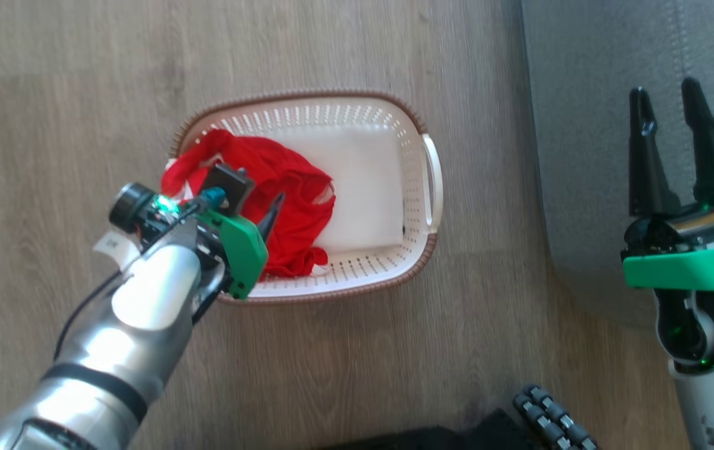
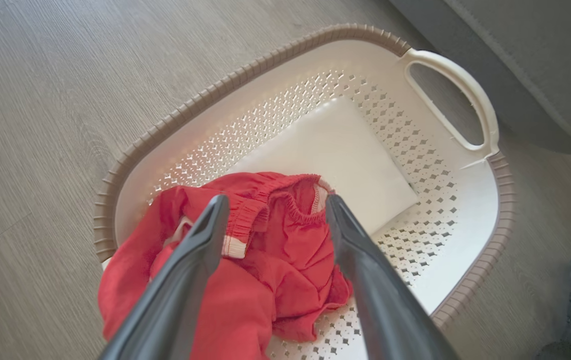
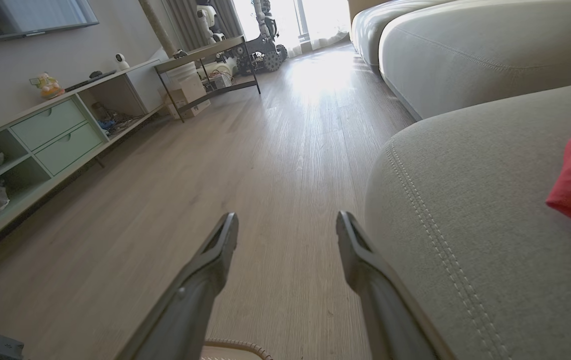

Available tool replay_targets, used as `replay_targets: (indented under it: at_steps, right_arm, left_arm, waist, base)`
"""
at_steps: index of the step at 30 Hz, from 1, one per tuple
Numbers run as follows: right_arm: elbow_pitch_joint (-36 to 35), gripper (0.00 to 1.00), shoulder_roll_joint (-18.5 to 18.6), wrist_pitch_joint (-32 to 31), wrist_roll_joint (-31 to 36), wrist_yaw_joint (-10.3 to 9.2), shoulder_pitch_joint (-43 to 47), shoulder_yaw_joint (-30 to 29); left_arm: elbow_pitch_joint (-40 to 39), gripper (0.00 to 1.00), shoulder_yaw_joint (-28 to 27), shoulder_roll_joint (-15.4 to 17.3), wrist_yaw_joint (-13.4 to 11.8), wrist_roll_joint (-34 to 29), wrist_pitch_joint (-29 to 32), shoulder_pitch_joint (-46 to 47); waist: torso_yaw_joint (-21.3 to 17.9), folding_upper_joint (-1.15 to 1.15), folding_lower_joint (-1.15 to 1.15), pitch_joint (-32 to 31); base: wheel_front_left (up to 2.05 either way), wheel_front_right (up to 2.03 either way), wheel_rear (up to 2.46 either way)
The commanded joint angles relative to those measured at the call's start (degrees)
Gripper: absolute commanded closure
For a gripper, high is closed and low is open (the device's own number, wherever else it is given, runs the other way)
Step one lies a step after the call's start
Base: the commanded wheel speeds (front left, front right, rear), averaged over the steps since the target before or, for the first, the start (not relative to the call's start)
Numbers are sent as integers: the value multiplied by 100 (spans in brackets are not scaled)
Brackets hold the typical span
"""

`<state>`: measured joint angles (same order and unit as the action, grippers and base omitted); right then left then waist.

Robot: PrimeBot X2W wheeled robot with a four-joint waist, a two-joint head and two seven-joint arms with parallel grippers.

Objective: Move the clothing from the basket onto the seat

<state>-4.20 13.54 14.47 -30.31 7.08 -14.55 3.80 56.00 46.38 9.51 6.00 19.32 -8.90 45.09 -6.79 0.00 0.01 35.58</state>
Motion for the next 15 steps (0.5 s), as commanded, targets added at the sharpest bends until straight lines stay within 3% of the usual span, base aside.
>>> replay_targets:
  at_steps: [1, 15]
  right_arm:
    - [-227, 0, -13, 52, 19, 41, -21, 90]
    - [-384, 0, -222, 52, 16, 41, -376, 169]
  left_arm:
    - [122, 0, -36, 62, 31, -71, -60, 224]
    - [1178, 0, 500, -25, 140, -207, 144, 1063]
  waist:
    - [-99, 0, -1, 235]
    - [-370, 0, -1, 1069]
  base:
    - [0, 0, 0]
    - [0, 0, 0]
